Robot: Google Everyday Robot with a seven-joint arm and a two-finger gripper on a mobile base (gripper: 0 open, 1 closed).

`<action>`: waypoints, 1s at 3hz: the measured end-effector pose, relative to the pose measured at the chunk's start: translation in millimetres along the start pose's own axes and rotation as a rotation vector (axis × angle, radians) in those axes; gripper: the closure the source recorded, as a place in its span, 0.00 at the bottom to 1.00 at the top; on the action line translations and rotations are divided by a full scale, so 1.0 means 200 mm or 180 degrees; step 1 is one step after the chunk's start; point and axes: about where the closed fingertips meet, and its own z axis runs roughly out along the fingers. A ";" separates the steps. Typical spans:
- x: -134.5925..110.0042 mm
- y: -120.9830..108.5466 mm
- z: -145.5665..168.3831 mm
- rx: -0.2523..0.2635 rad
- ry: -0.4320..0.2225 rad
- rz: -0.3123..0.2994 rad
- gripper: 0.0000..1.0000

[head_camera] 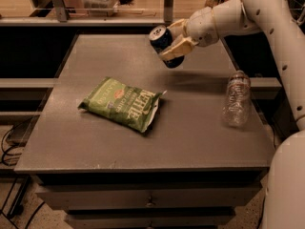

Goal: Place pepsi can upright

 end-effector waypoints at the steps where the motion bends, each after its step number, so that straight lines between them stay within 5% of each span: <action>1: 0.02 0.00 -0.03 0.0071 -0.0270 0.0306 1.00; 2: 0.04 0.00 -0.04 0.0148 -0.0374 0.0480 1.00; 3: 0.07 0.02 -0.02 0.0271 -0.0513 0.0552 0.81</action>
Offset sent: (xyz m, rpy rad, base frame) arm -0.0014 -0.0208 -0.0062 0.2079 0.1419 -0.1263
